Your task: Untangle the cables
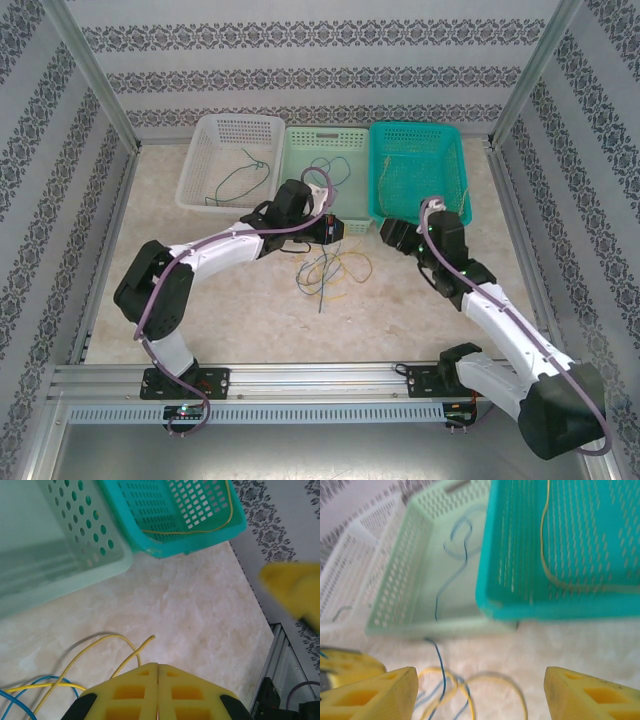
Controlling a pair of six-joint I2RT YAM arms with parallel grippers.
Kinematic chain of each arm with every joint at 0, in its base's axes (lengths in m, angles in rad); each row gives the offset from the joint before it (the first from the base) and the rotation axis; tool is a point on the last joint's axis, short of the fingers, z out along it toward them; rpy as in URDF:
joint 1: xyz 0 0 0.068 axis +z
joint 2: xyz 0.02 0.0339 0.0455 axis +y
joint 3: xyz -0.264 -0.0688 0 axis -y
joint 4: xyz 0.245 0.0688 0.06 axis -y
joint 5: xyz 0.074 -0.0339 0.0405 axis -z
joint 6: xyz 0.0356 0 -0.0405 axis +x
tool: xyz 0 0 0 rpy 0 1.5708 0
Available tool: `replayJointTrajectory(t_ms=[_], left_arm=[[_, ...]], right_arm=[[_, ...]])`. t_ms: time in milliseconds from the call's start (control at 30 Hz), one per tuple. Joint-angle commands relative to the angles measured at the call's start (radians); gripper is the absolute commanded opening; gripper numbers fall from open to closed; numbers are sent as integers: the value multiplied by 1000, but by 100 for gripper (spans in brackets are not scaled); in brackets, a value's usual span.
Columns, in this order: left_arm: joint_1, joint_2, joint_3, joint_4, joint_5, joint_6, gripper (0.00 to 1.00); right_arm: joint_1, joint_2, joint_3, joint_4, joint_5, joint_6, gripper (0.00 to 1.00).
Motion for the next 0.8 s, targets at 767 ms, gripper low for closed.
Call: replayJointTrajectory(t_ms=[767], left_arm=[[4,-226,-69,161,45,-24,3]], right_arm=[[232,536,111,250,46,316,69]])
